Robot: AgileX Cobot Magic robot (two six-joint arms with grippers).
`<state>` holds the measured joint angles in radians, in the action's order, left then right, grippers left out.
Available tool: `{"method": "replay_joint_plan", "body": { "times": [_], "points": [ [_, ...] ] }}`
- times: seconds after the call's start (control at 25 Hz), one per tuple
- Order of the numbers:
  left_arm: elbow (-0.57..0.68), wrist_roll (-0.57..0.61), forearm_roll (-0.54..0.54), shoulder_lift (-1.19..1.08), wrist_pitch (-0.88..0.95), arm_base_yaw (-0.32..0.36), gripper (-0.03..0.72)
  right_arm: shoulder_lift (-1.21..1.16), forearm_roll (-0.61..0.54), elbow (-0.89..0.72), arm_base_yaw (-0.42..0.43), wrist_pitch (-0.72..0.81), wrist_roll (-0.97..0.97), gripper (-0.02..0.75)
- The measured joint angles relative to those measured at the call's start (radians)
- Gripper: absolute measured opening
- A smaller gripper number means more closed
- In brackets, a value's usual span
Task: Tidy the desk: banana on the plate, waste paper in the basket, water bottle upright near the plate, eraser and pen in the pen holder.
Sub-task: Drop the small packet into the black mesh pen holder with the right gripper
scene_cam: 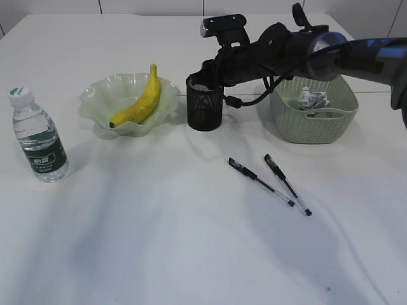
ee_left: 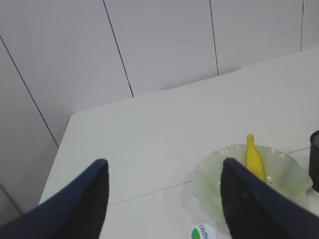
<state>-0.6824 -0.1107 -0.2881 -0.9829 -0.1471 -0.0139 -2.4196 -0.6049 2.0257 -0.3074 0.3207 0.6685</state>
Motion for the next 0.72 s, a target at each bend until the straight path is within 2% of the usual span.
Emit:
{"method": "replay_joint_plan", "body": {
  "times": [0.48, 0.72],
  "points": [
    [0.000, 0.000, 0.000, 0.000, 0.009, 0.000, 0.495, 0.008, 0.000, 0.078, 0.000, 0.054, 0.001, 0.264],
    [0.000, 0.000, 0.000, 0.000, 0.035, 0.000, 0.494, 0.068, 0.091, 0.079, 0.000, 0.103, 0.001, 0.264]
  ]
}}
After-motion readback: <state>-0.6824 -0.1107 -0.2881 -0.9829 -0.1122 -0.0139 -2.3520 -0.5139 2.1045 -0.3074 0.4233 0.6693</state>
